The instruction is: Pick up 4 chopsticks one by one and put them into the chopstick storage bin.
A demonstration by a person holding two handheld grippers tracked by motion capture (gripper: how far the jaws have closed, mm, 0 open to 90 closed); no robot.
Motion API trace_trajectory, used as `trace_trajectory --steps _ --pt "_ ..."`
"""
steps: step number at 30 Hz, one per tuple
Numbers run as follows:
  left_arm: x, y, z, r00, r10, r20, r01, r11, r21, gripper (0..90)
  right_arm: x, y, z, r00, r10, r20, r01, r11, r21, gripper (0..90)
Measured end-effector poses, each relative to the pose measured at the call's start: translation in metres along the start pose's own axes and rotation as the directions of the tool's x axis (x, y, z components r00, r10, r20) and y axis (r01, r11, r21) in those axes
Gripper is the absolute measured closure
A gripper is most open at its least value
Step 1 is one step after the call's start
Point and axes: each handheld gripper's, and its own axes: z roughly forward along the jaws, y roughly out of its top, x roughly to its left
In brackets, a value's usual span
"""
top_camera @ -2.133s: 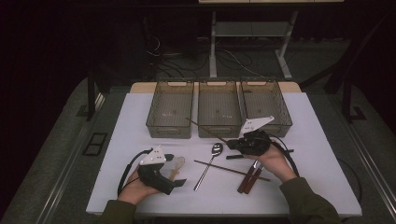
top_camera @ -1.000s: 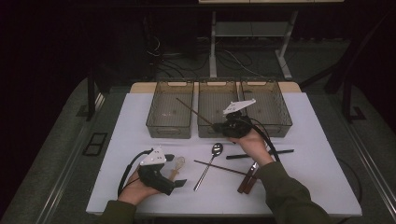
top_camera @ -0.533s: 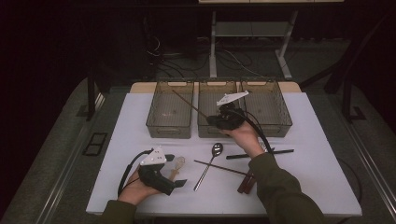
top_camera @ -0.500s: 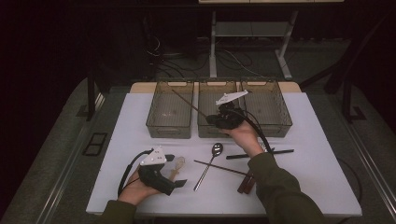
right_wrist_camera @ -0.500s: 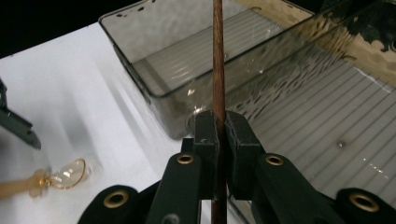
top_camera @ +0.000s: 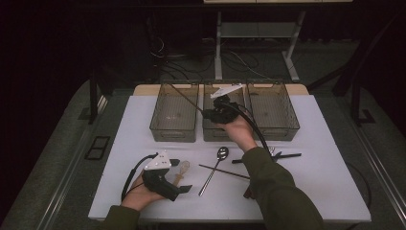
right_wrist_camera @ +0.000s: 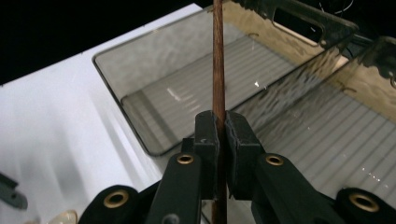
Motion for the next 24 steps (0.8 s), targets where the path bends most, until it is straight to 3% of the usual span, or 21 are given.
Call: trace_trajectory --steps 24 --pt "-0.001 0.001 -0.001 0.9998 0.004 0.022 -0.004 0.9999 -0.013 0.0 0.031 0.042 0.067 0.9993 0.002 -0.039 -0.002 1.0 0.013 83.9"
